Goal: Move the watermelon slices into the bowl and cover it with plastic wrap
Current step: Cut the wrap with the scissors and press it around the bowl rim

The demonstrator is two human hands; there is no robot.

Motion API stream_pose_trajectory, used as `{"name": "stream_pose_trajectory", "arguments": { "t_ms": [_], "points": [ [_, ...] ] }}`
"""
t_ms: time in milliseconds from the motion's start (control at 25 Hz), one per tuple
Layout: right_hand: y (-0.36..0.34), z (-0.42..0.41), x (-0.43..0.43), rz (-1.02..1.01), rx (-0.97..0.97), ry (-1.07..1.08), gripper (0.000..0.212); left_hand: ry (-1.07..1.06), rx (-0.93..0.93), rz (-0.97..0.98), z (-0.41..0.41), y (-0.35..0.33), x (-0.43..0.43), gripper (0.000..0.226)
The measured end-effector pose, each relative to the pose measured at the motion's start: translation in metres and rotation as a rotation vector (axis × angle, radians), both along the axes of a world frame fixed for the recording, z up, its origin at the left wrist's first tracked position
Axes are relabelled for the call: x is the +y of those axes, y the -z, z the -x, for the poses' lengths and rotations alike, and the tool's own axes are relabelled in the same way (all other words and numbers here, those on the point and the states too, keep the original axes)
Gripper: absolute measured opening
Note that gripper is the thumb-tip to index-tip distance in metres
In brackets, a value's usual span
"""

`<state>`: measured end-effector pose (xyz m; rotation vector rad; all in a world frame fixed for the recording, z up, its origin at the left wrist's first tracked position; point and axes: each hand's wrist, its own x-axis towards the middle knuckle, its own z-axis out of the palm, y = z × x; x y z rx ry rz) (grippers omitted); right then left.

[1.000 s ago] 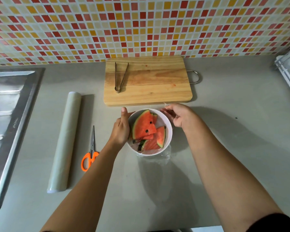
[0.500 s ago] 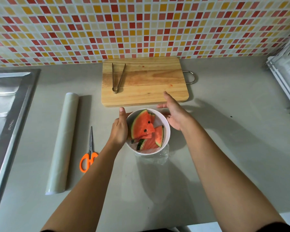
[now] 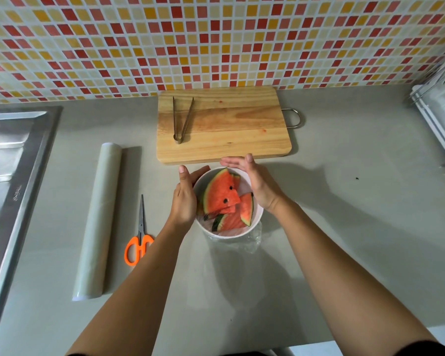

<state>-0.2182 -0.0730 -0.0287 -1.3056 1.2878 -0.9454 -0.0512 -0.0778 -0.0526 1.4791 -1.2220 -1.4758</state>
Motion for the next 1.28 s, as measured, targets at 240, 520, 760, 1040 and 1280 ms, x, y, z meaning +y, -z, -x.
{"name": "stream_pose_trajectory", "arguments": {
  "t_ms": [240, 520, 760, 1040, 1280],
  "points": [
    [0.011, -0.007, -0.007, -0.113, 0.077, 0.164, 0.085, -0.018, 0.028, 0.010, 0.003, -0.002, 0.002, 0.070],
    [0.009, -0.010, -0.013, -0.290, 0.231, 0.276, 0.104, -0.001, 0.006, 0.038, 0.003, -0.004, 0.001, 0.069],
    [0.003, -0.014, -0.008, -0.270, 0.553, 0.302, 0.085, -0.011, 0.045, 0.020, 0.004, -0.004, 0.001, 0.068],
    [-0.009, 0.015, 0.015, -0.152, 0.273, 0.636, 0.094, 0.063, 0.189, -0.114, -0.016, 0.002, -0.008, 0.086],
    [-0.012, 0.011, 0.044, -0.374, 0.102, 0.348, 0.124, 0.187, 0.227, -0.087, -0.021, 0.002, 0.003, 0.090]
  ]
}}
